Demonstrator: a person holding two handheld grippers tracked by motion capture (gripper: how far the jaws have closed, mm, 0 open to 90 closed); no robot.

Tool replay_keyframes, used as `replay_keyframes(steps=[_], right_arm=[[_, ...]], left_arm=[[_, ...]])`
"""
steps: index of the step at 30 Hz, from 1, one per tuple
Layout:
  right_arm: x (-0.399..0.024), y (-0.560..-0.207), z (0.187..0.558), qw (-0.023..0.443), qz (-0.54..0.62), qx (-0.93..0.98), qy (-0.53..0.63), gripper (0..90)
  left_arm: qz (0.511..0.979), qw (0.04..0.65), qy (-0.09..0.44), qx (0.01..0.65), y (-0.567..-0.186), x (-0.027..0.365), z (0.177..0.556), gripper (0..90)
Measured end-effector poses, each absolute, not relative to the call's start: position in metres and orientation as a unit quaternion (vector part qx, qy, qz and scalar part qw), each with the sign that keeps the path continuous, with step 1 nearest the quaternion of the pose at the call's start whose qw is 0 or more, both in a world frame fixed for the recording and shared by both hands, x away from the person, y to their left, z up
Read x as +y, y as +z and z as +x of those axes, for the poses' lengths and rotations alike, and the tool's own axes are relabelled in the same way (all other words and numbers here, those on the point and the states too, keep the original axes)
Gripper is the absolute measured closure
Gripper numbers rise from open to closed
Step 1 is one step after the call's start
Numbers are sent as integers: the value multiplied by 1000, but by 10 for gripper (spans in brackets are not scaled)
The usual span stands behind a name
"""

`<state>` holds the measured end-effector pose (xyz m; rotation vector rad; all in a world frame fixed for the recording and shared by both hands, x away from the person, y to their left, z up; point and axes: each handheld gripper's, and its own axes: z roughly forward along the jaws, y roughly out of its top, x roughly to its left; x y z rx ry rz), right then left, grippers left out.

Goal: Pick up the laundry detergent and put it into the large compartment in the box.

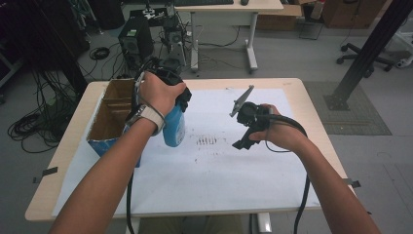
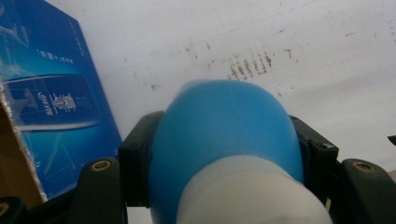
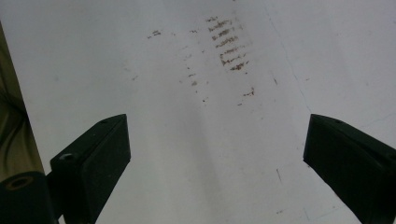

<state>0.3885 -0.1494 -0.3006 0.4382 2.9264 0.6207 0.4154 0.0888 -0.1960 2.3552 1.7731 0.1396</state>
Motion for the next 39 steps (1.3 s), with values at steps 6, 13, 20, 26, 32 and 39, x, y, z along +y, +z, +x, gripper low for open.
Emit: replay_keyframes(steps=[6, 13, 20, 26, 32, 39], right_arm=[[-149, -301, 388, 58, 144, 966, 205, 74], [-147, -301, 389, 58, 143, 967, 204, 74], [-148, -301, 389, 58, 143, 967, 204, 75], [-147, -302, 389, 58, 142, 967, 203, 74], [-146, -302, 389, 57, 143, 967, 201, 74], [-146, -302, 390, 56, 141, 967, 203, 74]], left_arm=[[795, 98, 53, 596, -182, 92, 414, 373], [794, 101, 54, 597, -169, 97, 413, 373], [794, 105, 58, 596, -159, 103, 412, 373], [794, 105, 58, 597, -151, 108, 412, 373], [792, 106, 58, 599, -141, 115, 413, 373], [785, 111, 66, 606, -128, 124, 413, 374]])
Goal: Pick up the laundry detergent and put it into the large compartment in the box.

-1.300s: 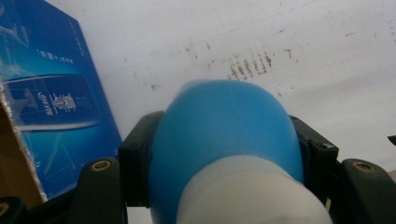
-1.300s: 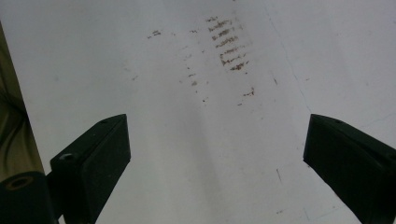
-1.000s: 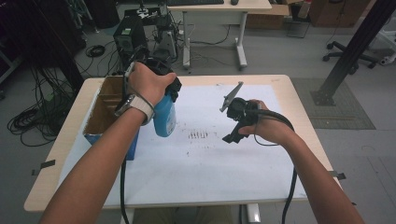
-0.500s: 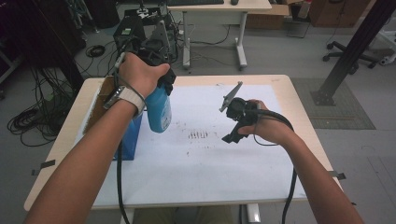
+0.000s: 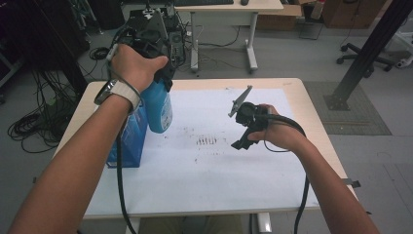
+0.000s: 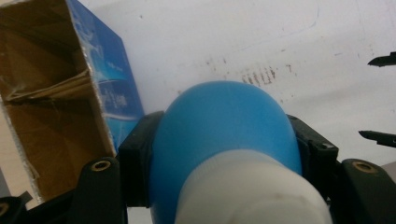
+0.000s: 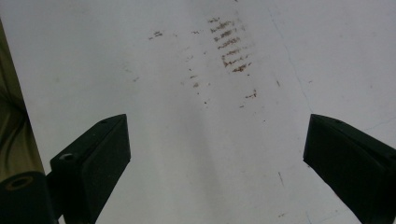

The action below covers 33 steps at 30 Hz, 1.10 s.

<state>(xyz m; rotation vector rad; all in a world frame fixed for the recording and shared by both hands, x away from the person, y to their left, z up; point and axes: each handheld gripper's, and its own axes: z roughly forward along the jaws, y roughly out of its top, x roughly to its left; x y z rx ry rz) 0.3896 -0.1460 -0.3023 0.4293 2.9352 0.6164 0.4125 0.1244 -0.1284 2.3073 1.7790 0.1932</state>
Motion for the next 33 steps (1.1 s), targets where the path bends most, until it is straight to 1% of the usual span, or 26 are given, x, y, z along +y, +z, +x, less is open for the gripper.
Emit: replay_keyframes(steps=[8, 21, 33], right_arm=[[-146, -300, 390, 57, 142, 967, 204, 74], [-145, -301, 391, 56, 142, 967, 204, 74], [-145, -301, 392, 55, 145, 967, 201, 74]], left_arm=[[769, 122, 77, 623, -117, 140, 412, 373], [760, 123, 78, 634, -107, 159, 414, 374], [747, 129, 90, 646, -92, 177, 413, 374]])
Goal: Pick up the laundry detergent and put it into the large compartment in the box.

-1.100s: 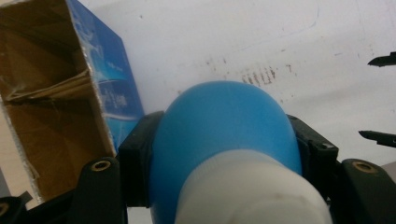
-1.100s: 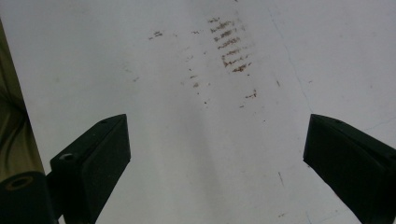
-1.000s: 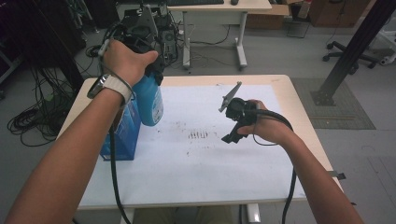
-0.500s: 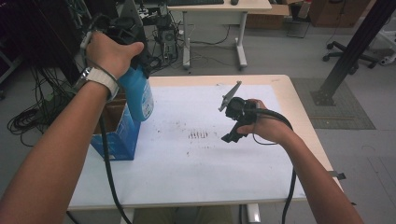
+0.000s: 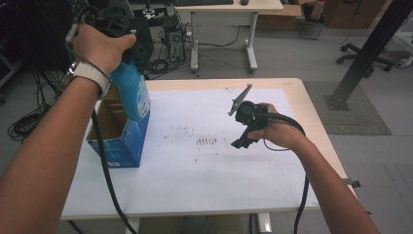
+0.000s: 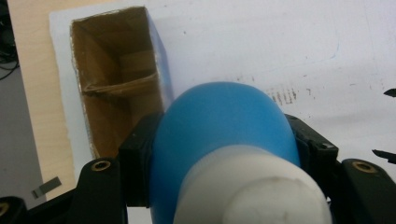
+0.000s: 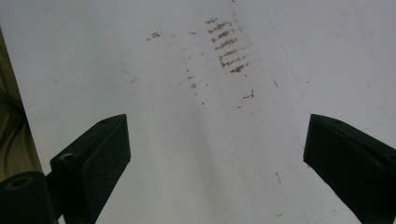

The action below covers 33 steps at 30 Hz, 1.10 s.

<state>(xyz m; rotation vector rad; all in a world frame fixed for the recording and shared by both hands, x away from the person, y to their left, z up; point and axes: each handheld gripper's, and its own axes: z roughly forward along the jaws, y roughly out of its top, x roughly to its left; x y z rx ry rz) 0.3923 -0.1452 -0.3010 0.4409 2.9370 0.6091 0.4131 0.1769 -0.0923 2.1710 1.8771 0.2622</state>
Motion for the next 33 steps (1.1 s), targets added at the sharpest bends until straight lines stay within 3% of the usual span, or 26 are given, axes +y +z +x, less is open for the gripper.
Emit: replay_keyframes(steps=[33], right_arm=[[-143, -305, 396, 50, 145, 968, 197, 74]], left_arm=[[728, 115, 115, 667, -93, 227, 413, 374]])
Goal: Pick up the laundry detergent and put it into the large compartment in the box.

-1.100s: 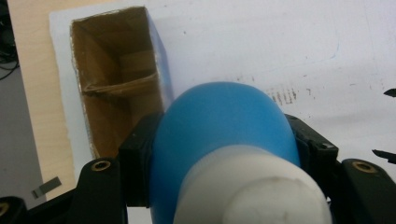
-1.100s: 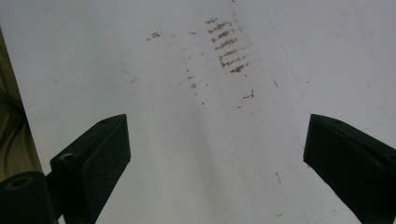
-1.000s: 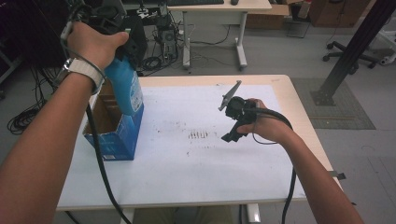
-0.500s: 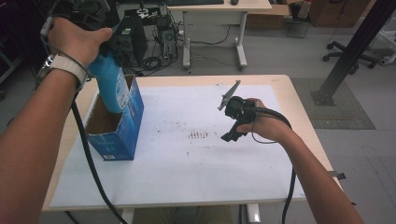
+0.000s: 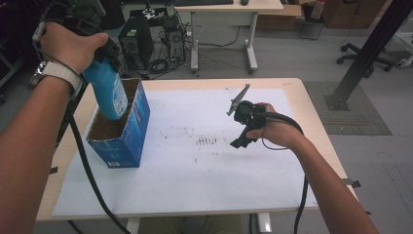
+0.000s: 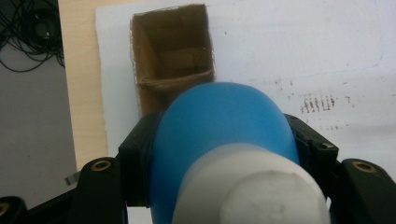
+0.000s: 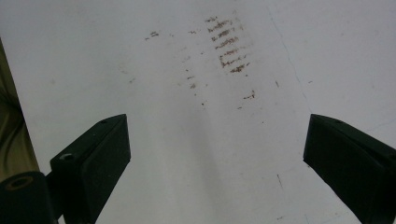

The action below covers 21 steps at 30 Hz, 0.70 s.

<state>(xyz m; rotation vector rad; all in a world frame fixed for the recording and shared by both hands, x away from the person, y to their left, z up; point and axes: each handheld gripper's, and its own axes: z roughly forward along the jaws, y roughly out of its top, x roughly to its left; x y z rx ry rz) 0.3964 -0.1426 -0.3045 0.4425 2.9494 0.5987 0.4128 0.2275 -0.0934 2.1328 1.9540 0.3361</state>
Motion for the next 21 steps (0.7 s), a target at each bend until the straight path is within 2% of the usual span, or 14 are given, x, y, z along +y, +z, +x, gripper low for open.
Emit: replay_keyframes(steps=[21], right_arm=[[-142, -307, 395, 49, 146, 969, 193, 74]], left_arm=[[731, 107, 116, 664, -125, 244, 413, 373]])
